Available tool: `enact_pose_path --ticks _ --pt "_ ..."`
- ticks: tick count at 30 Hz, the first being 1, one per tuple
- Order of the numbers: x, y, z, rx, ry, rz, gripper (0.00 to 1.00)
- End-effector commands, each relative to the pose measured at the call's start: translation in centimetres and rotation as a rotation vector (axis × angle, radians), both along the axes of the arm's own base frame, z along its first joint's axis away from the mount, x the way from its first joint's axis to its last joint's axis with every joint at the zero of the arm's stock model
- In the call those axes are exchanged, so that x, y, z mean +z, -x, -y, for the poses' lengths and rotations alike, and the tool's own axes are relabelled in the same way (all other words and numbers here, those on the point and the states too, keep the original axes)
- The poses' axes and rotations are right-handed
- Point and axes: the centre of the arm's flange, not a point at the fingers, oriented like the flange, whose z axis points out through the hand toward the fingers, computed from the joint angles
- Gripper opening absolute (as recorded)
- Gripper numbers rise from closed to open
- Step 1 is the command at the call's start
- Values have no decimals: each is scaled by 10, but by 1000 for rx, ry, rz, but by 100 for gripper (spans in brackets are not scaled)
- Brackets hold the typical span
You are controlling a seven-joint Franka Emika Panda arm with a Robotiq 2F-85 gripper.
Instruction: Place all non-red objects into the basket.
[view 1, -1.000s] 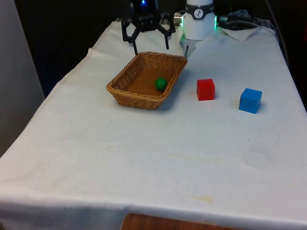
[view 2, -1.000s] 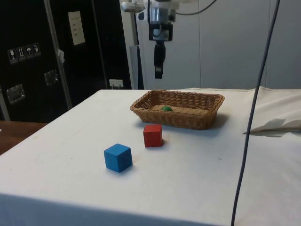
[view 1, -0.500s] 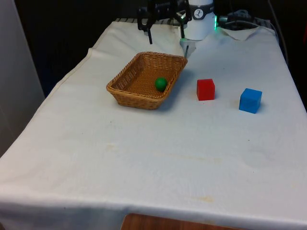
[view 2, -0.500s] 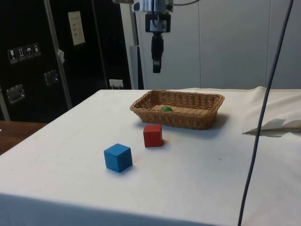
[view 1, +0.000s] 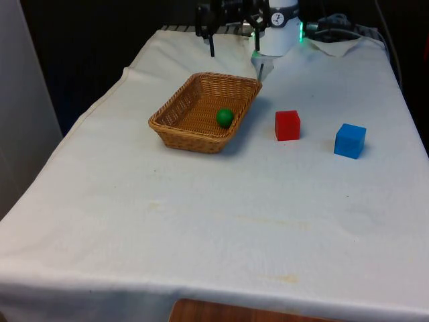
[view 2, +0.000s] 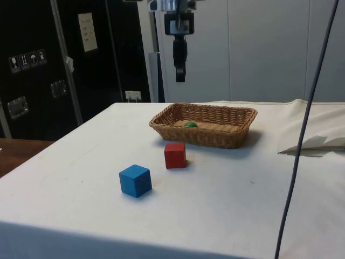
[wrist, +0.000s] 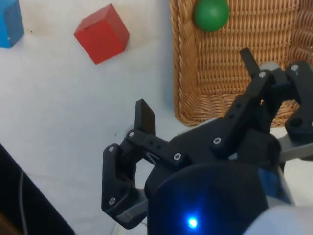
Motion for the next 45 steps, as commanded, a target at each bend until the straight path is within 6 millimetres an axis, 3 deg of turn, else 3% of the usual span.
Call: enact_pose_path --ticks 1,9,14,18,31,45 --pt "1 0 0 -1 4 -3 100" --pt "17 0 -13 -8 10 -10 100" --pt "26 4 -31 -12 11 -14 100" --pt "25 5 -39 -7 3 -15 100" --pt "21 13 -90 0 -4 -23 100" --pt "8 14 -122 5 -14 -40 100"
